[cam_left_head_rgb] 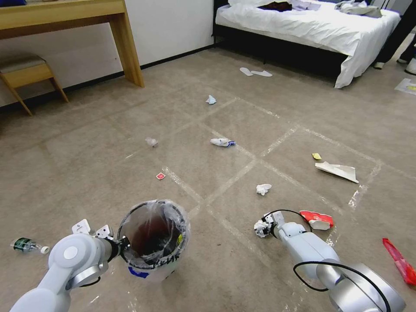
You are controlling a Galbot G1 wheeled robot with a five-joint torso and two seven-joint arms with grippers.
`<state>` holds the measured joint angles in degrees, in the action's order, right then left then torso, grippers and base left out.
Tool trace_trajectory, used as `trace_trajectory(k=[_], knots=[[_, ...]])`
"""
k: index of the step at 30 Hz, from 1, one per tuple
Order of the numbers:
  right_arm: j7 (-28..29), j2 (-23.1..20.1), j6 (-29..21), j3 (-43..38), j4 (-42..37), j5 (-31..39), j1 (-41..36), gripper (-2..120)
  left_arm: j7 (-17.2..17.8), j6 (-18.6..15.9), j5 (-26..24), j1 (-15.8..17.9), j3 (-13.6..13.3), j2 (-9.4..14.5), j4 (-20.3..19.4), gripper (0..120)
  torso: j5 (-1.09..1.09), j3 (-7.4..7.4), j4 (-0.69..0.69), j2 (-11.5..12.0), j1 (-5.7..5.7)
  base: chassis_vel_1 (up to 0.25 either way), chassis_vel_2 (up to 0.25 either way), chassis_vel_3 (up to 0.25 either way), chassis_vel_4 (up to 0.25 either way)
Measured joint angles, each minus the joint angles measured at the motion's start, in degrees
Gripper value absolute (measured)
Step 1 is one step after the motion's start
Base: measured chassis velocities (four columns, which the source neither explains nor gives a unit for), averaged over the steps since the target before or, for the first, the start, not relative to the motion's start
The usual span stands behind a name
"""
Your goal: Pick up the trash bin and place the garbage on the floor into it.
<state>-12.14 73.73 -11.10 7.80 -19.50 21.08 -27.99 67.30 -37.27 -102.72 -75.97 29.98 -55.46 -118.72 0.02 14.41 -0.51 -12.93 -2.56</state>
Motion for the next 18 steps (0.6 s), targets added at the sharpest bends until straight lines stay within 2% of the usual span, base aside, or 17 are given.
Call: trace_trajectory(k=[9,12,13,14,15,17,18], knots=[[0.96,0.28,-0.88,-1.18,0.38,1.64,-0.21,99,-0.27,0.05,0.0,0.55,-0.22,0.22,0.41,0,0.0,0.0,0.0,0.0,0.0,0.0,0.0,0.0,0.0],[1.18,0.28,-0.96,-1.41,0.37,2.09,-0.36,88,-0.37,0.05,0.13,0.57,-0.27,0.19,0.41,0,-0.01,0.0,0.0,0.0,0.0,0.0,0.0,0.0,0.0],[1.18,0.28,-0.96,-1.41,0.37,2.09,-0.36,88,-0.37,0.05,0.13,0.57,-0.27,0.19,0.41,0,-0.01,0.0,0.0,0.0,0.0,0.0,0.0,0.0,0.0],[1.3,0.38,-0.97,-1.66,0.37,2.61,-0.47,80,-0.49,0.05,0.22,0.55,-0.27,0.19,0.44,0,-0.01,0.0,0.0,0.0,0.0,0.0,0.0,0.0,0.0],[1.3,0.38,-0.97,-1.66,0.37,2.61,-0.47,80,-0.49,0.05,0.22,0.55,-0.27,0.19,0.44,0,-0.01,0.0,0.0,0.0,0.0,0.0,0.0,0.0,0.0],[1.51,0.6,-0.79,-1.89,0.36,2.98,-0.69,71,-0.66,0.06,0.41,0.5,-0.27,0.2,0.52,0,-0.02,0.0,0.0,0.0,0.0,0.0,0.0,0.0,0.0],[1.56,0.78,-0.37,-2.06,0.33,3.11,-0.86,63,-0.71,0.06,0.53,0.5,-0.3,0.22,0.56,0,-0.04,-0.01,0.0,-0.01,0.0,0.0,0.0,0.0,0.0]])
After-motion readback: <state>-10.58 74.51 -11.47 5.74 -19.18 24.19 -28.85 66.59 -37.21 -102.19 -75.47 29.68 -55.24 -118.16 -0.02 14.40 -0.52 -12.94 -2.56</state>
